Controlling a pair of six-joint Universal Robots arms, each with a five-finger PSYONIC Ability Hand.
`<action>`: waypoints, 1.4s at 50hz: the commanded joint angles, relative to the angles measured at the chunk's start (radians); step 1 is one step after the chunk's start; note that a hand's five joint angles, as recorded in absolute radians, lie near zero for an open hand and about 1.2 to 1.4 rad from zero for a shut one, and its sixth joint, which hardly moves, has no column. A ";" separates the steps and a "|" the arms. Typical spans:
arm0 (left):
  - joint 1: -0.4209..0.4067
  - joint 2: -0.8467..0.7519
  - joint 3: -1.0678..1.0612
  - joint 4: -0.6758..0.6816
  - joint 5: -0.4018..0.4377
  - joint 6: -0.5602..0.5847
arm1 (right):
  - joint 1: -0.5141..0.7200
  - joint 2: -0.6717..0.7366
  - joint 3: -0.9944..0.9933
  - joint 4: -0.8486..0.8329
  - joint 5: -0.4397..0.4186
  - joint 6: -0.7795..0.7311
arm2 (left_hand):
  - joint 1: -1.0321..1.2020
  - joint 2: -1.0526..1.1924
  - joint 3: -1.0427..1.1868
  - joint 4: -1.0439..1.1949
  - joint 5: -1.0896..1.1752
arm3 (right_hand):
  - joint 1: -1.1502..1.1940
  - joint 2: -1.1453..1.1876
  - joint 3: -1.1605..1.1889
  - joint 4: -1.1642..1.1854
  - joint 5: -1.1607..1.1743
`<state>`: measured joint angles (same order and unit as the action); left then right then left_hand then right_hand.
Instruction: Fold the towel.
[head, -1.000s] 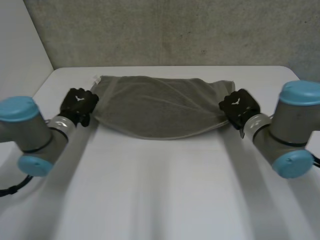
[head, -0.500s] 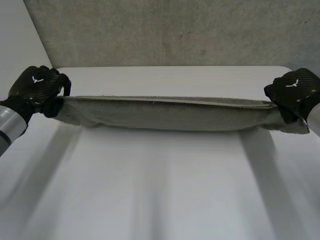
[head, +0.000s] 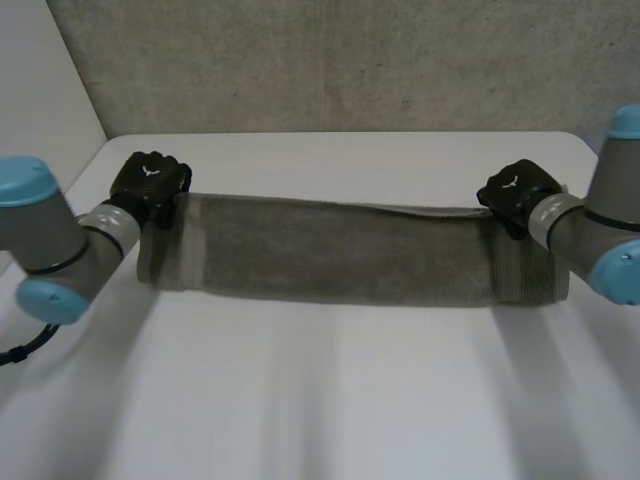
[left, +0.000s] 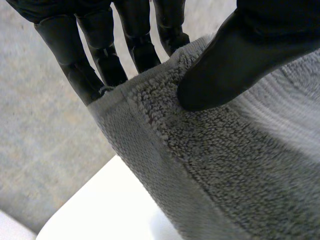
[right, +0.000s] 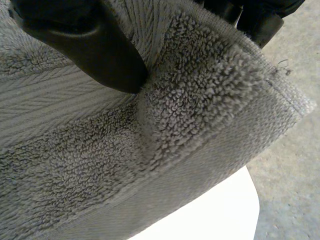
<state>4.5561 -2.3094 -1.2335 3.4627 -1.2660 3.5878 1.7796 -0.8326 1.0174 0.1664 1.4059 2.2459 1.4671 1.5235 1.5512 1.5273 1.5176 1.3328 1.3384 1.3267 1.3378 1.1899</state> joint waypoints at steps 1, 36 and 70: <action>-0.038 -0.217 0.285 -0.066 -0.101 0.040 | 0.011 0.199 -0.184 -0.059 0.011 -0.018 | -0.071 -0.127 -0.155 -0.131 -0.296 | 0.063 0.058 0.070 0.058 0.032; -0.072 0.046 0.176 -0.223 -0.177 -0.092 | 0.015 -0.210 0.163 -0.197 0.125 0.227 | -1.262 -1.319 -1.347 -1.323 -1.487 | -1.158 -1.164 -1.152 -1.163 -1.190; 0.024 0.418 -0.564 0.091 0.077 -0.135 | -0.052 -0.043 0.377 -0.214 0.056 0.196 | -1.271 -1.328 -1.355 -1.331 -1.496 | -0.829 -0.834 -0.822 -0.834 -0.860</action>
<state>4.5792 -1.8829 -1.7878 3.5322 -1.1837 3.4559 1.7309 -0.9462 1.4266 -0.0443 1.4586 2.4661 0.2717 0.2605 0.2486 0.2637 0.2281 0.3897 0.3881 0.3844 0.3935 0.2330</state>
